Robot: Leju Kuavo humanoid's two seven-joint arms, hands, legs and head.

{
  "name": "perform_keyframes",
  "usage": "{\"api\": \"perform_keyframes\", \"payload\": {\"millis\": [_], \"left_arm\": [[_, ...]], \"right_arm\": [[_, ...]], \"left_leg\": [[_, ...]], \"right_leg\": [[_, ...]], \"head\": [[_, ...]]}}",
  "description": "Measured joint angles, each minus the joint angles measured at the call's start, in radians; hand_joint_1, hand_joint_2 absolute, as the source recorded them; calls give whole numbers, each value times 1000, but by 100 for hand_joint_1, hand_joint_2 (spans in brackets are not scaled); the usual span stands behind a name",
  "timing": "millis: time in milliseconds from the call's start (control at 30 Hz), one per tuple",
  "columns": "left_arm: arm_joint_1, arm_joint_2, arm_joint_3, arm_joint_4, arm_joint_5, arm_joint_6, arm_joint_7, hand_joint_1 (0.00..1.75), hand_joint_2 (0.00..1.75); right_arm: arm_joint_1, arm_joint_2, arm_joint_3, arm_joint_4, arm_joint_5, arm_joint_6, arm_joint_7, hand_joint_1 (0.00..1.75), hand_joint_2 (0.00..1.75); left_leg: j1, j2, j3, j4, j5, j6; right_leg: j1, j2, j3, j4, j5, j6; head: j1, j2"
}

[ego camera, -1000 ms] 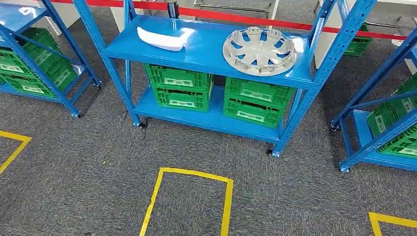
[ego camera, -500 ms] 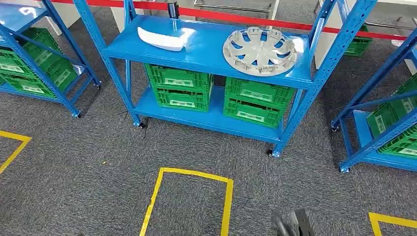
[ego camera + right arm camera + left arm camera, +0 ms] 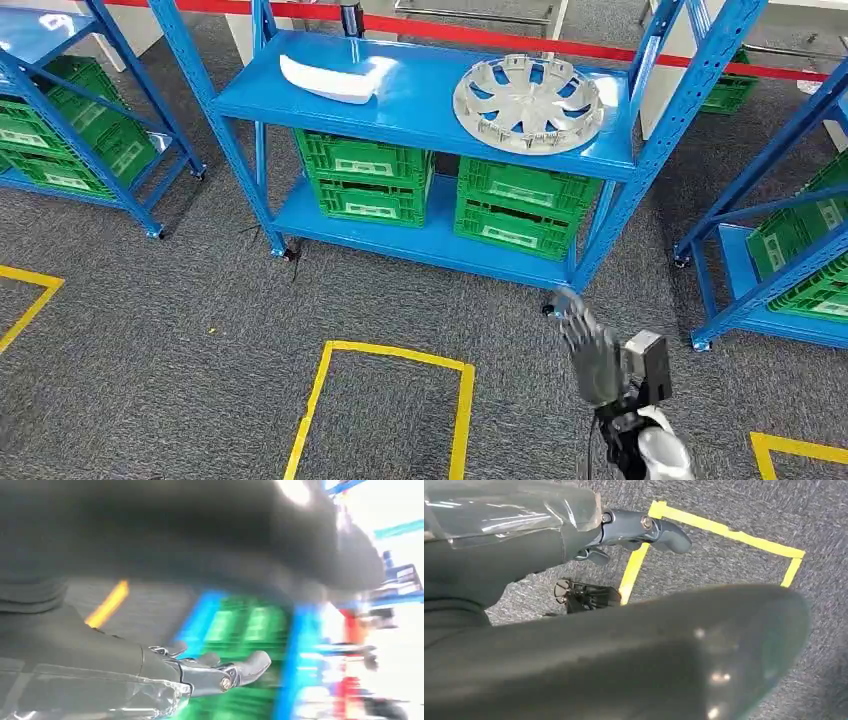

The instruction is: Take the parts from the cabinet and place them on the table.

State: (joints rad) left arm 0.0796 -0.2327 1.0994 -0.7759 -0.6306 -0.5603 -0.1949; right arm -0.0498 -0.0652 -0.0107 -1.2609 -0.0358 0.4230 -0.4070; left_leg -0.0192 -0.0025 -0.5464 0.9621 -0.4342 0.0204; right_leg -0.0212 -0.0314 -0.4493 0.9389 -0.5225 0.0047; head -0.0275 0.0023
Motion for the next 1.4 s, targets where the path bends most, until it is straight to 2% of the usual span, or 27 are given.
{"api": "perform_keyframes", "payload": {"millis": [67,100,133,200,233,267,300,333,400,433,500,567,633,733,767,800,867,933,967,1067,1100,1133,1200,1267,1300,1333,1400], "left_arm": [[-9,-4,20,-12,-9,-7,0,0,0],[-10,-10,28,-18,-15,-10,0,0,0],[-15,-17,37,-20,-18,-16,0,0,0],[-27,-23,60,-25,-29,-20,2,0,0],[-31,-29,71,-28,-31,-25,3,0,0],[-32,-33,82,-31,-38,-28,4,0,0],[-33,-39,92,-32,-42,-32,7,0,0],[-33,-45,103,-35,-44,-36,7,0,0],[-38,-54,125,-43,-55,-43,10,0,0],[-41,-55,139,-50,-61,-46,11,0,0],[-49,-62,163,-64,-67,-52,13,0,0],[-51,-68,187,-71,-76,-58,16,0,0],[-58,-76,206,-80,-82,-63,21,0,0],[-70,-87,241,-95,-92,-69,27,0,0],[-72,-91,250,-98,-93,-69,28,0,0],[-75,-95,258,-102,-96,-71,29,0,0],[-76,-101,271,-111,-102,-79,29,0,0],[-78,-102,280,-123,-103,-87,29,0,0],[-80,-104,283,-129,-103,-90,30,0,0],[-83,-105,286,-138,-103,-95,31,0,0],[-82,-106,288,-142,-104,-96,31,0,0],[-82,-110,290,-143,-104,-96,31,0,0],[-86,-113,294,-144,-104,-97,32,0,0],[-87,-118,295,-144,-105,-98,33,0,0],[-87,-119,295,-144,-105,-98,33,0,0],[-86,-120,295,-144,-105,-98,33,0,0],[-86,-122,296,-144,-108,-99,33,0,0]], "right_arm": [[-20,0,17,-74,-13,10,-6,0,175],[-24,-1,24,-116,-20,16,-9,0,175],[-36,-8,30,-149,-29,21,-15,0,175],[-54,-10,45,-212,-40,32,-19,0,175],[-55,-12,49,-246,-49,38,-23,0,0],[-56,-15,57,-280,-56,43,-24,0,0],[-61,-18,63,-311,-63,49,-26,0,0],[-69,-20,70,-343,-71,55,-28,0,0],[-92,-26,84,-411,-87,66,-33,0,0],[-100,-29,90,-440,-95,73,-35,0,0],[-111,-34,106,-505,-111,84,-37,0,0],[-128,-39,117,-570,-132,99,-41,0,0],[-141,-42,127,-627,-150,113,-41,0,0],[-171,-51,148,-722,-181,135,-41,0,0],[-176,-53,155,-744,-190,140,-39,0,0],[-179,-56,161,-766,-200,146,-37,0,0],[-186,-62,168,-805,-217,159,-29,0,0],[-198,-66,178,-833,-220,163,-20,0,0],[-200,-68,182,-839,-220,164,-16,0,0],[-200,-73,191,-850,-219,168,-3,0,0],[-201,-73,193,-857,-219,169,-3,0,0],[-202,-76,195,-859,-219,171,-2,0,0],[-204,-80,198,-861,-220,172,-1,0,0],[-200,-84,202,-861,-219,172,0,0,0],[-200,-85,204,-861,-220,173,3,0,0],[-200,-87,205,-861,-223,174,13,0,0],[-205,-87,211,-861,-220,177,41,0,0]], "left_leg": [[-6,1,4,-9,-3,21],[10,-1,28,-46,16,30],[6,-2,40,-62,20,37],[6,-4,39,-61,21,39],[5,-10,39,-61,20,39],[6,-16,39,-58,17,37],[7,-19,39,-54,13,33],[11,-24,40,-45,6,26],[20,-30,36,-10,-18,9],[16,-32,24,13,-35,-4],[16,-34,10,39,-51,-12],[20,-33,7,43,-55,-14],[24,-16,-3,80,-78,-26],[29,-2,-132,308,-171,-39],[30,-2,-170,365,-181,-39],[29,-1,-187,375,-165,-35],[26,-1,-152,259,-71,-17],[9,0,-81,84,19,23],[5,7,-71,67,5,29],[-6,8,-71,56,5,33],[-3,8,-52,28,15,38],[5,8,-36,5,26,30],[4,6,-30,-2,27,38],[3,1,-32,0,25,37],[3,-1,-32,1,23,36],[3,-3,-30,3,21,34],[5,-8,-31,19,10,25]], "right_leg": [[-8,-4,15,-18,7,18],[-6,-1,14,-9,1,14],[-2,11,-5,28,-13,9],[-3,21,-100,188,-71,-5],[-5,23,-156,276,-96,-6],[-5,24,-195,326,-99,0],[-7,24,-206,321,-80,11],[-11,24,-194,269,-40,27],[-24,23,-131,96,54,59],[-22,24,-125,81,58,55],[-16,28,-129,87,52,22],[-14,30,-135,92,50,10],[-19,31,-126,91,47,2],[-16,30,-125,91,42,-7],[-14,30,-125,91,40,-9],[-12,30,-122,91,38,-11],[-4,32,-113,90,33,-13],[-6,33,-105,86,28,-14],[7,33,-104,86,26,-9],[-2,27,-102,74,26,-1],[3,27,-95,68,26,5],[1,28,-104,85,22,3],[2,29,-162,201,-34,-9],[1,29,-251,352,-80,-8],[1,29,-267,372,-76,-1],[-2,29,-259,343,-54,11],[-8,29,-185,175,26,37]], "head": [[-3,0],[-1,0],[7,0],[6,0],[5,0],[6,0],[6,0],[6,0],[6,0],[5,0],[4,0],[2,0],[0,0],[-1,0],[-2,0],[-2,0],[-2,0],[-1,0],[1,0],[-2,0],[-2,0],[2,0],[2,0],[1,0],[1,0],[1,0],[1,0]]}}
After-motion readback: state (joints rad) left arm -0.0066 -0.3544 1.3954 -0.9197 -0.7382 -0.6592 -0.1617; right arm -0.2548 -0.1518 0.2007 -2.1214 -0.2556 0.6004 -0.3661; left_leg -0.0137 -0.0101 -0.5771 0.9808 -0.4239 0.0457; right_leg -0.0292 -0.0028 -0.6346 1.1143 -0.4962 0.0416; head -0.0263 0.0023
